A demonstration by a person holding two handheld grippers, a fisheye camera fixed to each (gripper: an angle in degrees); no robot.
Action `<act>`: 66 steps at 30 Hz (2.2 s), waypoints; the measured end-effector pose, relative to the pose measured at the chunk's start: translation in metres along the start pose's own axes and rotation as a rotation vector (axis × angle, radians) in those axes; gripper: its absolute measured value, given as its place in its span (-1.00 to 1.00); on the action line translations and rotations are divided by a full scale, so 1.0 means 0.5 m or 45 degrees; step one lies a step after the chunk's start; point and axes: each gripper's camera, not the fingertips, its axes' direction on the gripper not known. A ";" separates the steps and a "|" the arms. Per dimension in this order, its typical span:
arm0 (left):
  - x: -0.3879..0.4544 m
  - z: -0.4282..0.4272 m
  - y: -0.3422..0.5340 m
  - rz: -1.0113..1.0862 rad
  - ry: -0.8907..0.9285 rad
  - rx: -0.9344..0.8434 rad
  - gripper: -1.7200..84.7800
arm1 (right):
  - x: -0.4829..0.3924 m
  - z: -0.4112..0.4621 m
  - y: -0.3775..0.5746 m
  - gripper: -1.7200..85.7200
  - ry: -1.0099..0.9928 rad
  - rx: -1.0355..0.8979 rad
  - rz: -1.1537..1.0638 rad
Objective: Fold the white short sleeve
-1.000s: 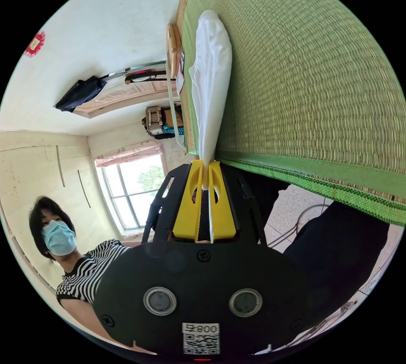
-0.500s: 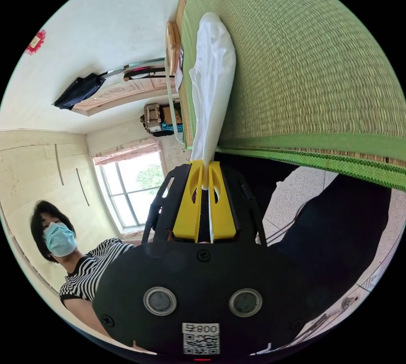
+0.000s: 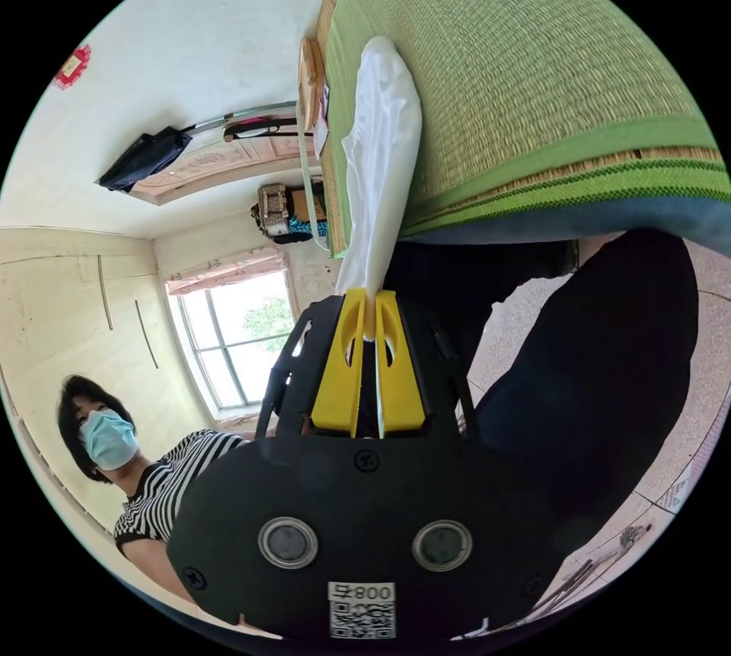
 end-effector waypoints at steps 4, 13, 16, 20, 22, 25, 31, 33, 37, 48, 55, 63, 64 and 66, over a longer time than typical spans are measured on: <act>0.016 -0.039 -0.017 0.015 0.002 -0.011 -0.89 | 0.040 -0.015 0.029 -0.92 -0.007 0.012 -0.001; 0.089 -0.127 -0.079 0.087 0.042 -0.029 -0.89 | 0.123 -0.067 0.108 -0.92 -0.036 0.041 -0.076; 0.130 -0.158 -0.107 0.129 0.083 -0.023 -0.89 | 0.145 -0.092 0.141 -0.92 -0.063 0.064 -0.123; 0.209 -0.199 -0.157 0.215 0.129 -0.022 -0.89 | 0.173 -0.135 0.192 -0.92 -0.109 0.107 -0.206; 0.248 -0.213 -0.182 0.260 0.143 -0.027 -0.89 | 0.185 -0.154 0.215 -0.92 -0.130 0.128 -0.248; 0.320 -0.232 -0.224 0.336 0.173 -0.034 -0.89 | 0.209 -0.186 0.258 -0.92 -0.165 0.168 -0.316; 0.463 -0.254 -0.317 0.463 0.251 -0.063 -0.89 | 0.269 -0.260 0.357 -0.93 -0.252 0.267 -0.454; 0.507 -0.252 -0.349 0.495 0.269 -0.081 -0.89 | 0.295 -0.294 0.397 -0.93 -0.267 0.308 -0.511; 0.612 -0.234 -0.431 0.556 0.321 -0.133 -0.89 | 0.344 -0.348 0.452 -0.93 -0.290 0.378 -0.588; 0.842 -0.113 -0.694 0.579 0.371 -0.307 -0.89 | 0.604 -0.498 0.563 -0.93 -0.296 0.594 -0.699; 0.978 0.049 -0.986 0.514 0.283 -0.393 -0.89 | 0.800 -0.602 0.438 -0.93 -0.228 0.655 -0.620; 1.172 0.279 -1.504 0.527 0.313 -0.333 -0.90 | 0.953 -0.774 -0.059 -0.93 -0.086 0.642 -0.596; 1.212 0.313 -1.593 0.536 0.327 -0.310 -0.90 | 0.958 -0.788 -0.104 -0.93 -0.079 0.638 -0.599; 1.289 0.366 -1.722 0.569 0.337 -0.276 -0.90 | 0.961 -0.850 -0.284 -0.93 -0.053 0.635 -0.615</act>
